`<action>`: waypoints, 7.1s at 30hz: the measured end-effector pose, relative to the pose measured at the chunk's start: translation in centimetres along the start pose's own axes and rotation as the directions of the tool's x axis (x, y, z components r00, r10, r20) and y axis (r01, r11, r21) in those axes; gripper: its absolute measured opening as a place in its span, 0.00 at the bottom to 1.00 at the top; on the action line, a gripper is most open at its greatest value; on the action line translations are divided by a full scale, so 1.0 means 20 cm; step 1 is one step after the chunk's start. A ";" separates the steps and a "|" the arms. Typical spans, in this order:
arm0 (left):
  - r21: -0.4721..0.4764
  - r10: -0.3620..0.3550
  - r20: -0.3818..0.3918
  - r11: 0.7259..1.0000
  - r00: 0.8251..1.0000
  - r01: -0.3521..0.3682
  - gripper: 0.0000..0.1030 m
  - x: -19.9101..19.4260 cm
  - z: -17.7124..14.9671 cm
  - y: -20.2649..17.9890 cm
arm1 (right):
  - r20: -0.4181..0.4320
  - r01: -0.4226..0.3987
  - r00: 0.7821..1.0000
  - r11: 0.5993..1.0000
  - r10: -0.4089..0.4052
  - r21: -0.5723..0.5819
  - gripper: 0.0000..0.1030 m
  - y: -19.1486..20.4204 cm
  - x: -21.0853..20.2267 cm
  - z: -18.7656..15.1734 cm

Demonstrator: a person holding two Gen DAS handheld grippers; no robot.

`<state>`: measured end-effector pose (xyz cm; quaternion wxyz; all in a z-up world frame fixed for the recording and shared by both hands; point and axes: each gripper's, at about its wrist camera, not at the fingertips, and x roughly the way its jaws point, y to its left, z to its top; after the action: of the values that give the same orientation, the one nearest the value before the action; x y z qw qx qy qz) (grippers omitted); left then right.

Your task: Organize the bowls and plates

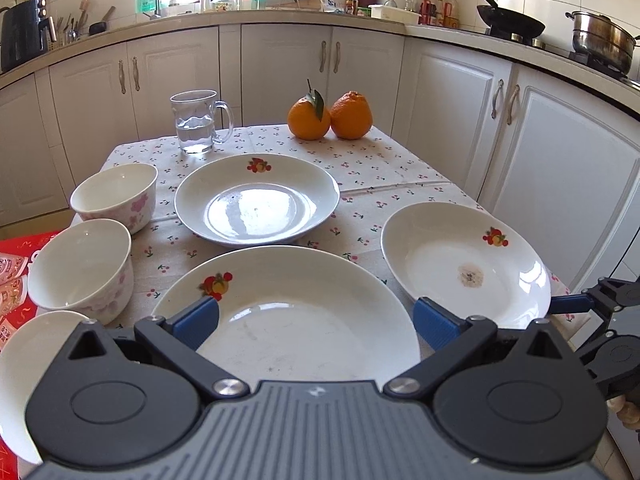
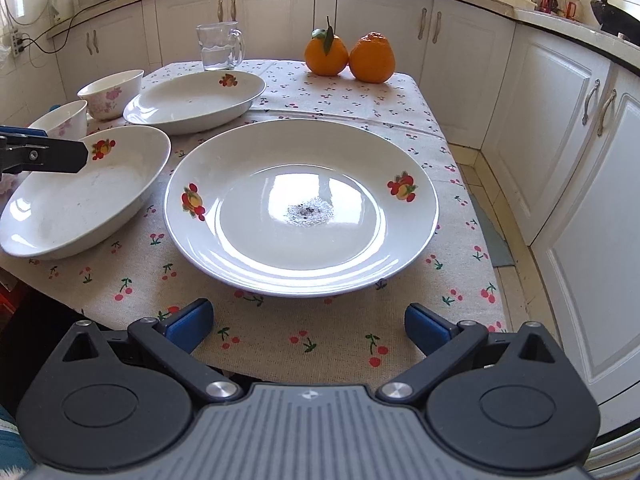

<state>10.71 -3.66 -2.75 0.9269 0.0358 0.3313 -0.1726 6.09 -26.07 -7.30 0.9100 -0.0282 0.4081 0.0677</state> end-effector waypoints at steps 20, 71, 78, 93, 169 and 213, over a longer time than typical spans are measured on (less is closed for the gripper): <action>0.163 -0.189 -0.175 0.962 0.966 0.218 0.99 0.28 0.33 -0.17 | 0.088 -0.086 0.992 0.995 0.091 -0.056 1.00 -0.08 0.00 -0.05; 0.307 -0.278 -0.539 0.815 0.795 0.492 0.65 1.07 0.62 -0.48 | 0.019 -0.166 0.985 0.976 0.171 -0.143 0.90 -0.24 0.13 0.13; 0.309 -0.290 -0.525 0.811 0.800 0.497 0.65 1.15 0.69 -0.51 | 0.023 -0.162 0.986 0.979 0.166 -0.121 0.90 -0.32 0.18 0.19; 0.302 -0.297 -0.505 0.819 0.810 0.488 0.65 1.27 0.75 -0.53 | 0.028 -0.134 0.990 0.985 0.138 -0.107 0.90 -0.40 0.27 0.27; 0.132 -0.037 -0.163 0.990 0.986 0.059 0.88 -0.20 -0.07 0.13 | 0.096 -0.235 0.957 0.928 0.272 -0.290 1.00 0.31 -0.13 0.06; 0.065 0.032 -0.118 0.998 0.992 -0.024 0.87 -0.14 -0.33 0.11 | -0.298 -0.644 0.763 0.717 0.574 -0.268 0.95 0.48 0.47 0.67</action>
<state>5.48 0.39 -6.19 0.9061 0.0801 0.3800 -0.1675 20.84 -14.19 -5.39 0.7713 -0.0617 0.4615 0.4339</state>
